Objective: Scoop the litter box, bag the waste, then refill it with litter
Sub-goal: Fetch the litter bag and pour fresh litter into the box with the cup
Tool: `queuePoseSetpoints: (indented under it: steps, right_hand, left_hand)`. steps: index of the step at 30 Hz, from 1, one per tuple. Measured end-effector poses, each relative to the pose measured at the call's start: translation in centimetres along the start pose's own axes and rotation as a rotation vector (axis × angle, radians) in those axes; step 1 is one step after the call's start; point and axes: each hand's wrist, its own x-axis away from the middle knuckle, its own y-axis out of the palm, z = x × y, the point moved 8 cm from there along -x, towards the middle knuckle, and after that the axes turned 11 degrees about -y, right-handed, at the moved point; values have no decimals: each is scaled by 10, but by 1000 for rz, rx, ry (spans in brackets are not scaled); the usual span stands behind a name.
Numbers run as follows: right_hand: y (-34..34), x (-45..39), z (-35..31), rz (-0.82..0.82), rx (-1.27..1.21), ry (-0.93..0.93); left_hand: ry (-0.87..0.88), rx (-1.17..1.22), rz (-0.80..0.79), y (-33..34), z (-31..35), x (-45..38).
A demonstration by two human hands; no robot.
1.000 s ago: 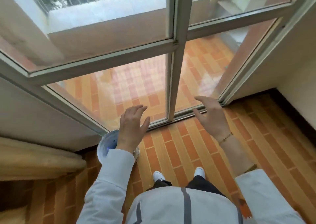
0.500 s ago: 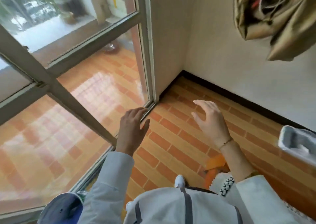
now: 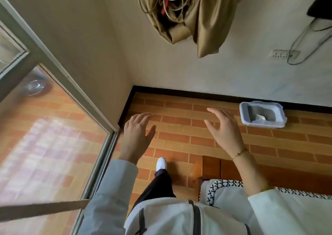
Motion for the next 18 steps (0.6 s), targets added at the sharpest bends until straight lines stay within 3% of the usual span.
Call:
queuePoseSetpoints:
  steps: [11,18]
  right_hand:
    - [-28,-77,129,185,78,343]
    - [-62,-96,200,357,69,558]
  left_hand:
    - [285,31,-147,79,108,-201]
    - [568,68,-282,129,213,-294]
